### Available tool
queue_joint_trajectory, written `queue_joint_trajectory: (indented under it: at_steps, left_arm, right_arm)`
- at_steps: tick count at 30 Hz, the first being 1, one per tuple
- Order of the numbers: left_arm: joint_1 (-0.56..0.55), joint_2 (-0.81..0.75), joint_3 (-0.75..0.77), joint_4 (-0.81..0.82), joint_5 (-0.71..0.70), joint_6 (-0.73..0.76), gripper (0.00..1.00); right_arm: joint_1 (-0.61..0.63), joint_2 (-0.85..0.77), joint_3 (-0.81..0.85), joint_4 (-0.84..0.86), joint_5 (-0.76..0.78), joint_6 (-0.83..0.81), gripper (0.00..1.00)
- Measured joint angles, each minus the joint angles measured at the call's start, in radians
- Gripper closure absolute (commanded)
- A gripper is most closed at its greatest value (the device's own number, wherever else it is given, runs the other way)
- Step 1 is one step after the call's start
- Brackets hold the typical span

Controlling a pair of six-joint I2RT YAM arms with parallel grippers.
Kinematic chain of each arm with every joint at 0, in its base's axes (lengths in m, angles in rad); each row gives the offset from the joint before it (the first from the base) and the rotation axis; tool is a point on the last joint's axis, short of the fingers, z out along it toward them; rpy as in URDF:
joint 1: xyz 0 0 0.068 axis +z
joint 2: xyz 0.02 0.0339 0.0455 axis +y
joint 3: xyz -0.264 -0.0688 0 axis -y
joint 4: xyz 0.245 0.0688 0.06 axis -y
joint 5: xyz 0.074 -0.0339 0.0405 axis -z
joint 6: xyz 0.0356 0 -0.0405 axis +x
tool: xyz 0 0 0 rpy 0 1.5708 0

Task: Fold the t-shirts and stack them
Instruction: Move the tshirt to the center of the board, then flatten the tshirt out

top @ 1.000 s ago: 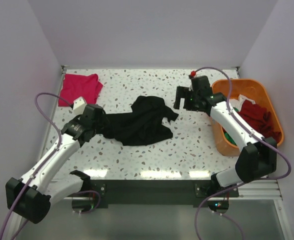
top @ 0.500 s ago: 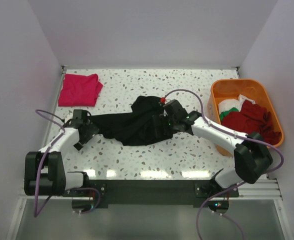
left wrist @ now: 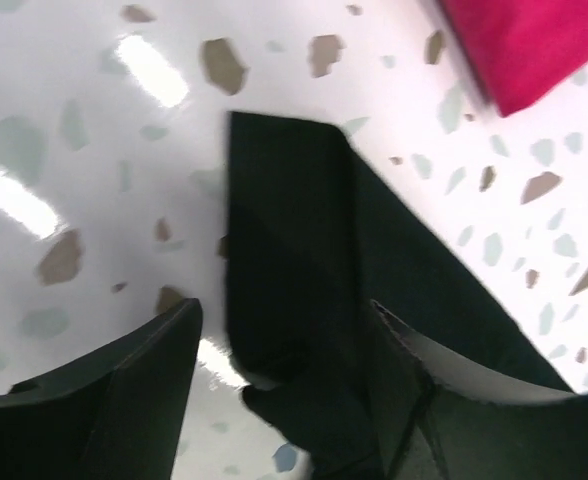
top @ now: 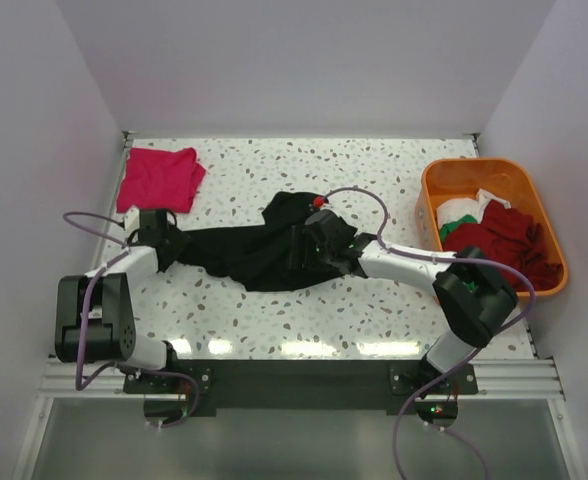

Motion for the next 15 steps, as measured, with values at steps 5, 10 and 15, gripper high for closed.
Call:
queue_joint_trajectory:
  at_steps: [5, 10, 15]
  left_arm:
    - [0.003, 0.073, 0.008, 0.138, 0.061, -0.001, 0.67]
    - [0.002, 0.13, 0.016, 0.21, 0.136, 0.004, 1.0]
    - [-0.04, 0.066, -0.002, 0.145, 0.128, 0.017, 1.0]
  right_arm:
    - [0.0, 0.048, 0.002, 0.028, 0.068, 0.048, 0.42]
    - [0.0, 0.098, 0.002, 0.066, 0.086, 0.063, 0.97]
    - [0.002, 0.073, 0.024, 0.027, 0.088, 0.046, 1.0]
